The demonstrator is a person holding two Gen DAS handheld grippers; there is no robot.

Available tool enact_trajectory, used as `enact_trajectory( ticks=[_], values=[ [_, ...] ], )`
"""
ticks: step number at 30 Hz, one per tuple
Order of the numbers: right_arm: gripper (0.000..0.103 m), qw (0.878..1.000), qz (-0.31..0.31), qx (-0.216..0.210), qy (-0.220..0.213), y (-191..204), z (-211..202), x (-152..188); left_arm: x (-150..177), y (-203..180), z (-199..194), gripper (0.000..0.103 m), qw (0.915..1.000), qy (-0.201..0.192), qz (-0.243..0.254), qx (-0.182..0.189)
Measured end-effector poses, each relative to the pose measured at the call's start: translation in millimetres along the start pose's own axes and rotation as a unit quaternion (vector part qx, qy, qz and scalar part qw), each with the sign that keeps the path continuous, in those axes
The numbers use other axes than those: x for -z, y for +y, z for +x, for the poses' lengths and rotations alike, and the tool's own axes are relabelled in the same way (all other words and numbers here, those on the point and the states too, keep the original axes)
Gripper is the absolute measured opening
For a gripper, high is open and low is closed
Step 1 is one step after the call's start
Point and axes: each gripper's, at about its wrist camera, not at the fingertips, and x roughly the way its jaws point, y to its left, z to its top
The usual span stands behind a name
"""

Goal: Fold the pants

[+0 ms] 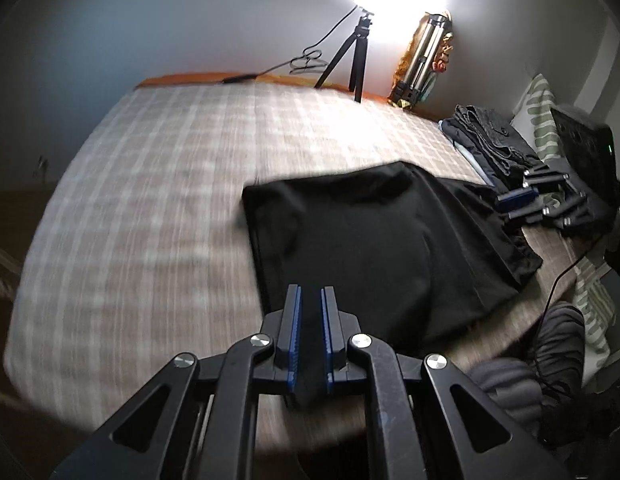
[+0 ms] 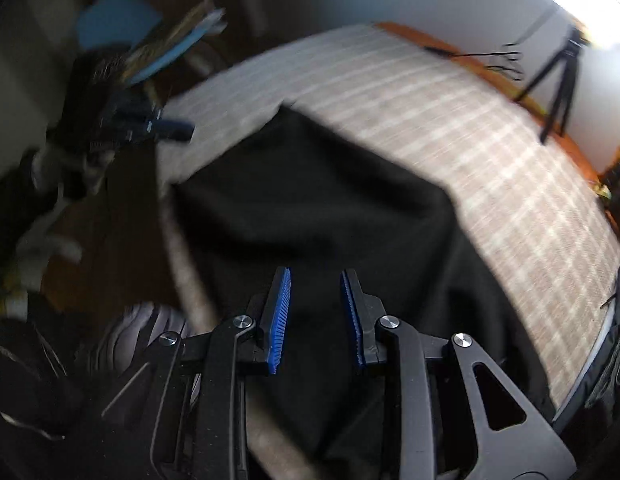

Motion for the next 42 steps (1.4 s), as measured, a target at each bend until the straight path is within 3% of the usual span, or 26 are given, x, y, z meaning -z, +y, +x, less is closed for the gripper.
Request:
enact_trajectory(
  ticks=[3, 7, 9, 10, 11, 16, 17, 28, 34, 42],
  values=[
    [0.027, 1.0, 0.009, 0.012, 0.016, 6, -5, 22, 25, -9, -6, 0.007, 0.9999, 0.012, 0.009, -0.004],
    [0.027, 0.995, 0.093, 0.042, 0.001, -19, -37, 66, 48, -21, -4, 0.007, 0.9983, 0.028, 0.045, -0.023],
    [0.035, 0.987, 0.15, 0.057, -0.014, -39, -56, 91, 52, -23, -2, 0.007, 0.9973, 0.036, 0.055, -0.033],
    [0.052, 0.979, 0.19, 0.072, -0.025, -52, -68, 106, 54, -23, 0, 0.007, 0.9969, 0.037, 0.057, -0.038],
    [0.061, 0.971, 0.223, 0.085, -0.033, -62, -79, 121, 55, -23, 0, 0.007, 0.9969, 0.036, 0.058, -0.039],
    [0.061, 0.909, 0.399, 0.089, -0.08, -109, -109, 192, 58, -29, 9, 0.007, 0.9963, 0.037, 0.069, -0.035],
    [0.061, 0.902, 0.416, 0.082, -0.083, -112, -108, 200, 60, -33, 13, 0.007, 0.9953, 0.04, 0.079, -0.039],
    [0.061, 0.875, 0.481, 0.025, -0.042, -118, -52, 232, 62, -48, 17, 0.007, 0.9879, 0.037, 0.133, -0.071],
    [0.061, 0.854, 0.517, -0.016, -0.054, -116, -45, 244, 57, -48, 22, 0.007, 0.988, 0.026, 0.134, -0.072],
    [0.061, 0.838, 0.54, -0.051, -0.064, -105, -53, 246, 57, -50, 26, 0.007, 0.9863, 0.025, 0.146, -0.072]
  ],
)
